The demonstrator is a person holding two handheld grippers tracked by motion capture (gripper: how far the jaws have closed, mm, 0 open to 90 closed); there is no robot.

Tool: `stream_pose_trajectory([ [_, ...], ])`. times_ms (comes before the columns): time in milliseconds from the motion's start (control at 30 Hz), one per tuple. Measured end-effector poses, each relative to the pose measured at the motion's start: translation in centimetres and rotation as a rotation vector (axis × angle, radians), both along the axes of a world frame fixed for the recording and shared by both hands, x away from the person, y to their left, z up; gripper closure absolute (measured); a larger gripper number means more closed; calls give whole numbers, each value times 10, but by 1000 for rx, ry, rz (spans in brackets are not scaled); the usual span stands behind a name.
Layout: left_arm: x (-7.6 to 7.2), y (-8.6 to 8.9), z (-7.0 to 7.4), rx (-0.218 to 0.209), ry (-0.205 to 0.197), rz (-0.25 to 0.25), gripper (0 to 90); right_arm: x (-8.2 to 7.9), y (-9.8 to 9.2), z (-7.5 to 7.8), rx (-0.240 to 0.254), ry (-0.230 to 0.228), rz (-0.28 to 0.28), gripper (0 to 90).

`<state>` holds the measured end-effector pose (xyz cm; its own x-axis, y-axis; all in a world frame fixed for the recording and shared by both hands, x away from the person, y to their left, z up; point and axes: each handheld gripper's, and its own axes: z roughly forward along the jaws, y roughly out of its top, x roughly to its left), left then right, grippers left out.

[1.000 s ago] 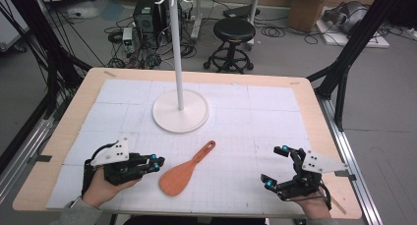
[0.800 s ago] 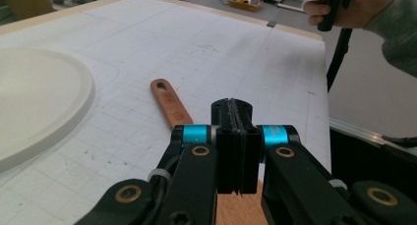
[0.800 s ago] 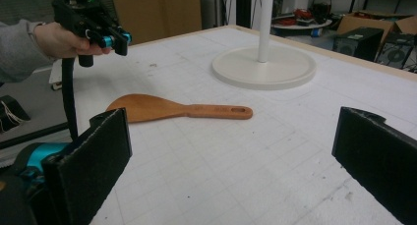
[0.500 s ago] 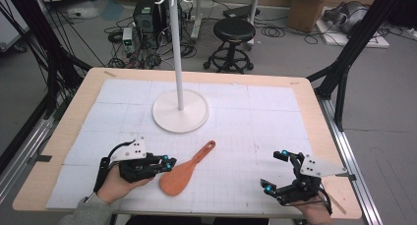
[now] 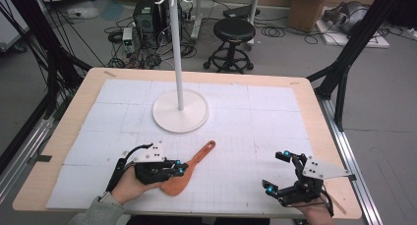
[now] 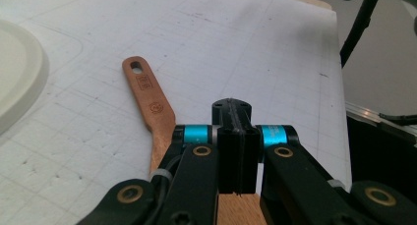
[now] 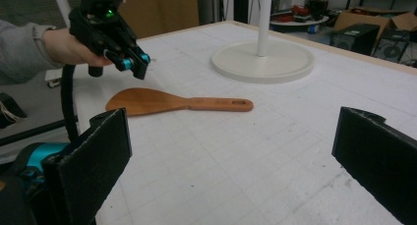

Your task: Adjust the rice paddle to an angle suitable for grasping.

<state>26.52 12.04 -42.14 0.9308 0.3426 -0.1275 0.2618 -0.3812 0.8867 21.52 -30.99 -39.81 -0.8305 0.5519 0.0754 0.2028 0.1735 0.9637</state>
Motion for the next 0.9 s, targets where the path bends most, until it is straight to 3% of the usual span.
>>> stream_pose_trajectory([
  [167,-1,-9,-5,34,-6,-19,895,0,3,1,-2,-6,10,0],
  [267,1,-14,-8,38,10,-13,895,1,4,-1,-4,-2,9,0],
  [400,8,-20,-12,61,-2,4,895,2,4,-1,-5,-5,7,0],
  [533,11,-24,-13,51,3,7,895,2,5,-1,-7,-9,3,0],
  [733,17,-32,-21,117,21,7,895,3,4,-2,-8,-4,4,0],
  [900,18,-41,-20,131,17,-8,895,4,3,-4,-9,2,2,0],
])
